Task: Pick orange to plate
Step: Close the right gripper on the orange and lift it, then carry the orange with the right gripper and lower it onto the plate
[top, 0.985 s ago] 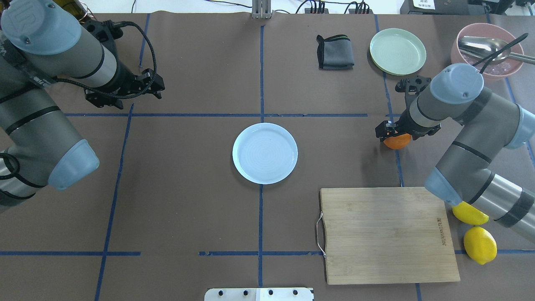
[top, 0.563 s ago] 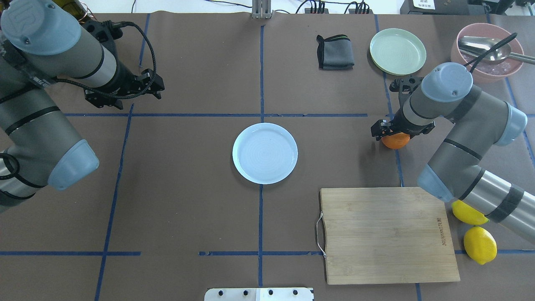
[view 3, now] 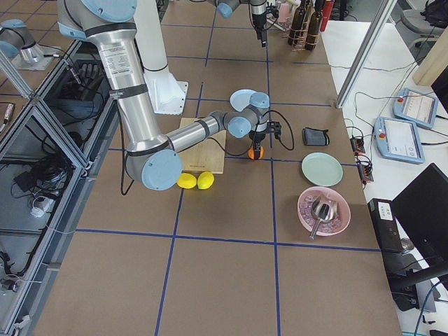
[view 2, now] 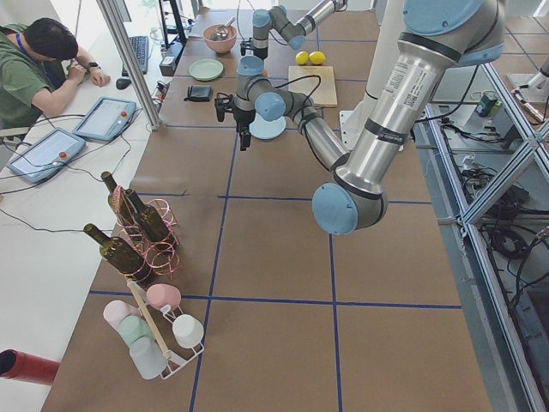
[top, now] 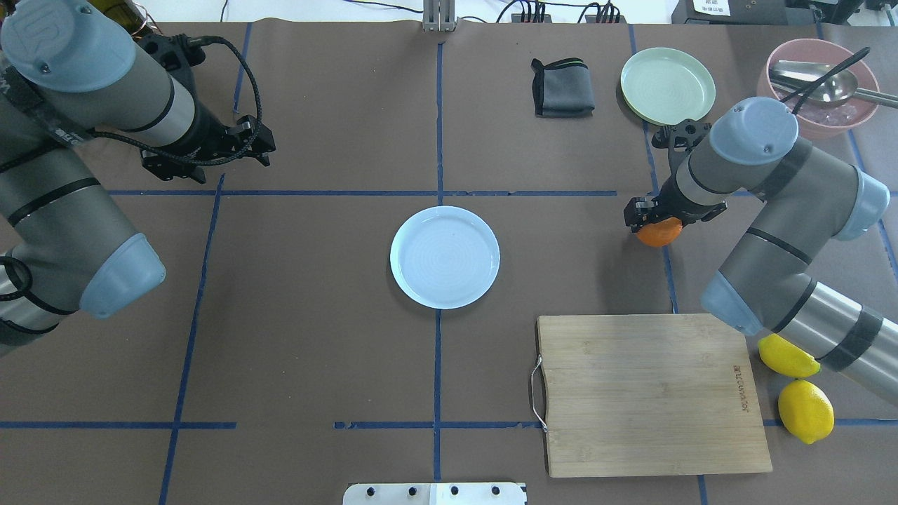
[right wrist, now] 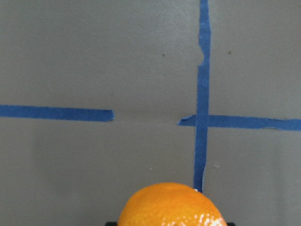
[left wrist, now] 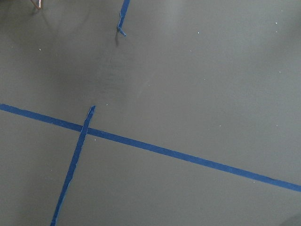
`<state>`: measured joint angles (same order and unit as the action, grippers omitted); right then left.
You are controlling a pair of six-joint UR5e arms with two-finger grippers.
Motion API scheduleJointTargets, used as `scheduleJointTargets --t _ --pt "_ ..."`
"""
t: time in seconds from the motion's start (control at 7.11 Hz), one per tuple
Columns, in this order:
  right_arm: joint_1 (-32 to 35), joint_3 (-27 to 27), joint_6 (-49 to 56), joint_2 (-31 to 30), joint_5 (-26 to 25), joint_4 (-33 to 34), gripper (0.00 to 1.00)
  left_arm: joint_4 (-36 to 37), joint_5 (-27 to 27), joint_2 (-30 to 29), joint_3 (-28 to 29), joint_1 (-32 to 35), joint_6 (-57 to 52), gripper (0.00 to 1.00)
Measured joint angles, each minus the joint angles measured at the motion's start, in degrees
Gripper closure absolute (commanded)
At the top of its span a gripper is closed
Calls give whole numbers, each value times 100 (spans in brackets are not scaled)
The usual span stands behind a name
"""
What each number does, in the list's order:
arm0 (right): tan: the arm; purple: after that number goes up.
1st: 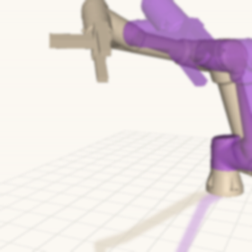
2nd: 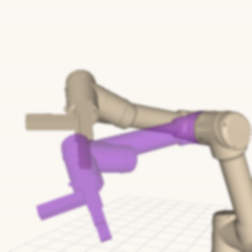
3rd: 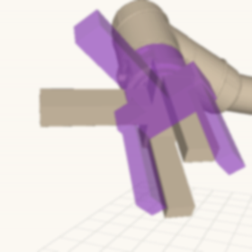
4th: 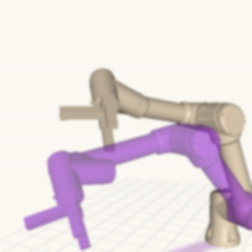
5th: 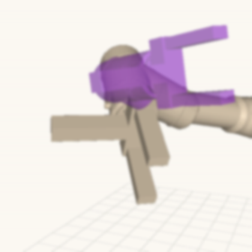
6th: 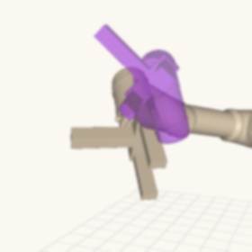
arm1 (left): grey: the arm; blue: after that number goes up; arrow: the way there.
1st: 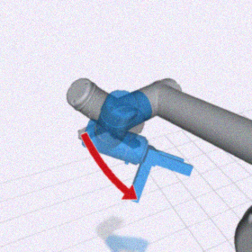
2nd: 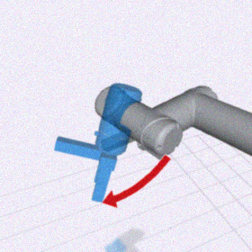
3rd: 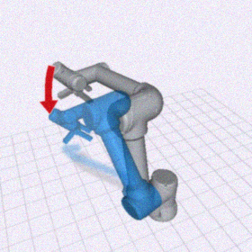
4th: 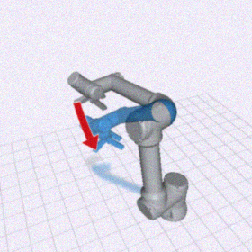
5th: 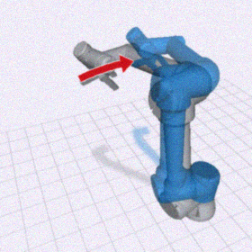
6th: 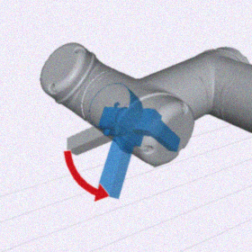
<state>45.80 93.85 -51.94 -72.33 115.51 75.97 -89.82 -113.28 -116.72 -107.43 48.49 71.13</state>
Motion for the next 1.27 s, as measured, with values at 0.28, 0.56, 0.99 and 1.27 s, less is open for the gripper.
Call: scheduleJointTargets --t 0.28,0.56,0.99,1.27 --pt "63 553 -2 117 263 363 100 344 -205 -3 -55 311 -779 0" --pt "11 857 -73 812 429 1111 100 639 -378 123 -66 804 -1926 0" --pt "-749 755 -660 1776 -59 1507 100 745 -548 656 -97 1535 -3613 0" --pt "-1257 8 -939 2459 -630 1481 100 750 -813 1092 -60 2148 -4952 0"
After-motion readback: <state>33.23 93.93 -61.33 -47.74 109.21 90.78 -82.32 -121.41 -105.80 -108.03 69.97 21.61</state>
